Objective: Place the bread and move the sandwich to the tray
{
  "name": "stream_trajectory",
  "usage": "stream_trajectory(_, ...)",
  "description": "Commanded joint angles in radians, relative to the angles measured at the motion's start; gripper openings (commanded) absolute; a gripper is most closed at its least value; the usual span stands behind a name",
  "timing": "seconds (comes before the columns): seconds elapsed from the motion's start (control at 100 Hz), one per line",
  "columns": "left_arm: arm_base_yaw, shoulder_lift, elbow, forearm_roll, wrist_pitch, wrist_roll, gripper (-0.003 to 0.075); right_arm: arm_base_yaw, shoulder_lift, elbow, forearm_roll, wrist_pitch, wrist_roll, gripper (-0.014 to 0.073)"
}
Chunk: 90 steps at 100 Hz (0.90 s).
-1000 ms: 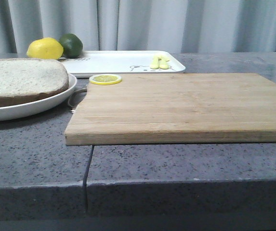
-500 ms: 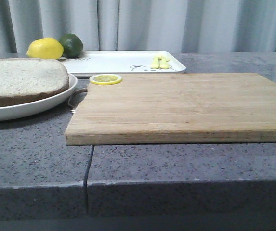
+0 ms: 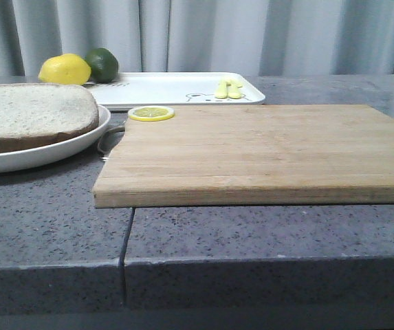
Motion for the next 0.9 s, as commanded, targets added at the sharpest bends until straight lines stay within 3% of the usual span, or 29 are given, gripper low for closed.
stream_trajectory(0.0, 0.003, 0.009, -0.035, -0.031, -0.058, -0.003, 0.0546, -0.008, 0.003, -0.027, -0.008, -0.074, 0.0, 0.048)
stream_trajectory(0.41, 0.003, 0.009, -0.035, -0.003, -0.16, -0.007, 0.0546, -0.008, 0.003, -0.027, -0.008, -0.071, 0.0, 0.048)
stream_trajectory(0.65, 0.005, 0.111, -0.035, 0.186, -0.203, -0.249, 0.0546, -0.008, 0.003, -0.027, -0.008, -0.059, 0.0, 0.048)
stream_trajectory(0.89, 0.005, 0.273, -0.035, 0.194, -0.249, -0.275, 0.0546, -0.008, 0.003, -0.027, -0.009, -0.037, 0.0, 0.048)
